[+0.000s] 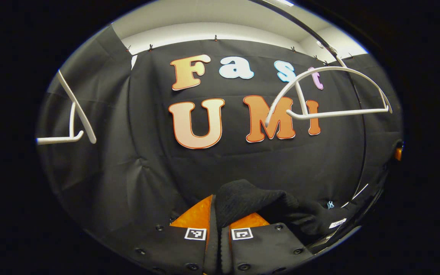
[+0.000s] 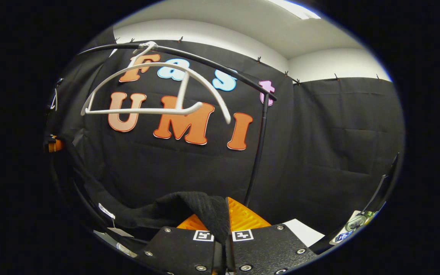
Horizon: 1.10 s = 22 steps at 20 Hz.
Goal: Grasp the clothes on the hanger with both hands and then place them into the laundry hamper below.
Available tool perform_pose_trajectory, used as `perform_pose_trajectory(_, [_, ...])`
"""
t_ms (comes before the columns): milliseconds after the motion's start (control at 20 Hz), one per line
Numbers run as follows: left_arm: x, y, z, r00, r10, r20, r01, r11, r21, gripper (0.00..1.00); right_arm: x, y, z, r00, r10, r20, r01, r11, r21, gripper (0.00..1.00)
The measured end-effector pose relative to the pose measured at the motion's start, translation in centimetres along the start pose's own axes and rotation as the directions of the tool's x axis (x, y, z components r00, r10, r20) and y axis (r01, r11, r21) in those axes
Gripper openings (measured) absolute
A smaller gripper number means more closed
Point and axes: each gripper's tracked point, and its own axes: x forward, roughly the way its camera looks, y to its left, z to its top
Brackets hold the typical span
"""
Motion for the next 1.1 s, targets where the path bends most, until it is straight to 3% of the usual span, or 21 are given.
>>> perform_pose_trajectory(200, [-1.3, -1.2, -1.4, 1.000, -0.015, -0.007, 0.015, 1.000, 0.003, 0.12, -0.3, 4.2, 0.0, 0.997, 0.077, 0.006, -0.077, 0.997, 0.000, 0.08])
perform_pose_trajectory(400, [-2.8, -3.9, -3.3, 0.997, -0.074, -0.020, 0.073, 0.997, -0.013, 0.10, -1.8, 8.7, -1.8, 0.987, 0.161, -0.021, -0.160, 0.987, 0.032, 0.08])
perform_pose_trajectory(800, [-5.0, -8.9, -12.0, 0.970, -0.168, -0.174, 0.160, 0.985, -0.058, 0.10, -2.9, 16.0, -7.8, 0.951, 0.282, -0.125, -0.271, 0.958, 0.096, 0.09])
perform_pose_trajectory(950, [-5.7, -10.7, -17.3, 0.943, -0.189, -0.272, 0.173, 0.981, -0.084, 0.10, -2.8, 19.2, -12.0, 0.923, 0.328, -0.200, -0.308, 0.943, 0.123, 0.09])
perform_pose_trajectory(1100, [-6.8, -13.0, -22.8, 0.878, -0.222, -0.424, 0.186, 0.975, -0.125, 0.10, -3.6, 22.3, -18.0, 0.863, 0.386, -0.324, -0.368, 0.922, 0.118, 0.10])
